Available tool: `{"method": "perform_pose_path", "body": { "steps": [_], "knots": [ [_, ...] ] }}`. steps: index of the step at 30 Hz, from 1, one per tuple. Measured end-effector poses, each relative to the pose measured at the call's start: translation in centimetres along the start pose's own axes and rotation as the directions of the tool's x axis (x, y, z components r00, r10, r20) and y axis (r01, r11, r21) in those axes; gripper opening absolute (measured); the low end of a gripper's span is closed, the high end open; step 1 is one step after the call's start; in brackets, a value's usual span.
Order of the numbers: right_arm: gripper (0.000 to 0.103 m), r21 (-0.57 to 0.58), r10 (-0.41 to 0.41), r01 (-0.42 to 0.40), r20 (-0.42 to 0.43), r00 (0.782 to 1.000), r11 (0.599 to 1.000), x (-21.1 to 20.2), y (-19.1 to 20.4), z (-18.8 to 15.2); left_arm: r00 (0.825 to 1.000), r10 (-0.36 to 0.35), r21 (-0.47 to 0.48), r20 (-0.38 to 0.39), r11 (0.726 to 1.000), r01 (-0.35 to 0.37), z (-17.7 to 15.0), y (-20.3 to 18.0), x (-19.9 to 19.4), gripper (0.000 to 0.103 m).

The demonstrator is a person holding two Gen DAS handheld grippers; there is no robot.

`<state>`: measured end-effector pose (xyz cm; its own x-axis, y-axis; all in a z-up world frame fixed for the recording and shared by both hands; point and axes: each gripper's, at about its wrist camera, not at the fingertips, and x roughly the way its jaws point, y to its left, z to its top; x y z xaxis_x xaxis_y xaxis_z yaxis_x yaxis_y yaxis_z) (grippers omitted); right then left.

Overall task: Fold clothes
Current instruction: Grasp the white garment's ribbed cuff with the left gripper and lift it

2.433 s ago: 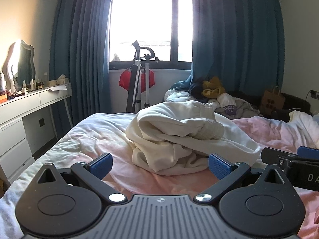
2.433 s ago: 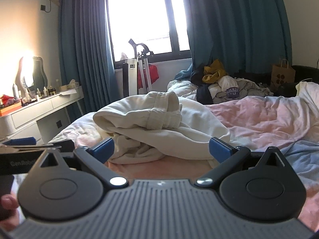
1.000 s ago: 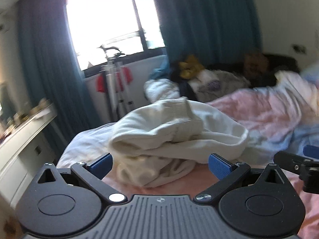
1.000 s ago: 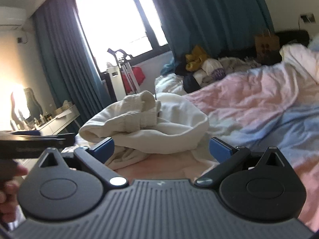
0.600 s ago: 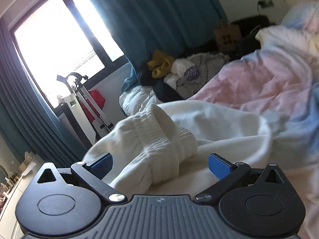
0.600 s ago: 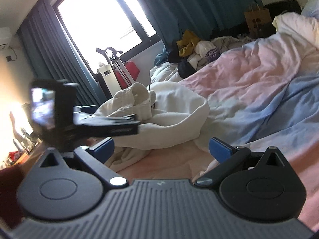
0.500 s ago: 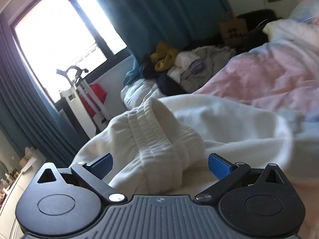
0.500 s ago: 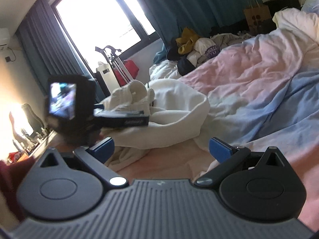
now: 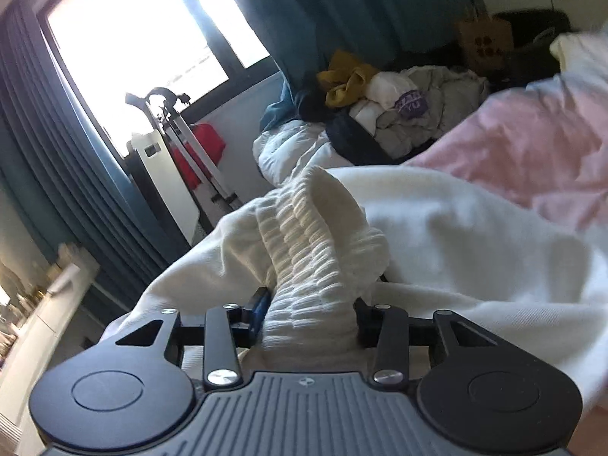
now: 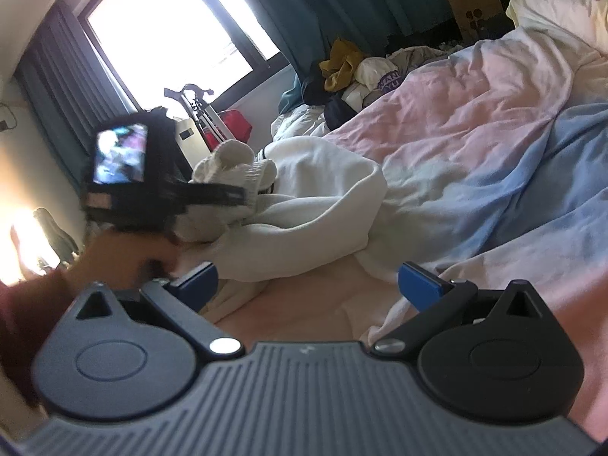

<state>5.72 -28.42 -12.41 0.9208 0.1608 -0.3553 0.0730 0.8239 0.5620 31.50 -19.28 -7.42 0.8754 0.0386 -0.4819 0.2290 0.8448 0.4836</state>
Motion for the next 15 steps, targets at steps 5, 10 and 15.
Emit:
{"method": "perform_pose_path", "body": {
  "steps": [5,10,15],
  "knots": [
    [0.103,-0.028,-0.012,0.012,0.007,1.000,1.000,0.1,0.3,-0.1,0.997,0.000,-0.154,0.076,0.988,0.012,1.1,6.5,-6.3,0.037],
    [0.103,-0.062,-0.016,0.016,0.007,1.000,0.998,-0.4,1.1,-0.3,0.985,0.093,-0.398,0.143,0.917,-0.029,1.8,16.4,-11.6,0.037],
    [0.103,-0.084,-0.014,0.015,0.013,1.000,0.996,-0.8,1.7,-0.3,0.977,0.203,-0.597,0.066,0.793,-0.125,-1.6,26.7,-13.0,0.035]
  ]
}}
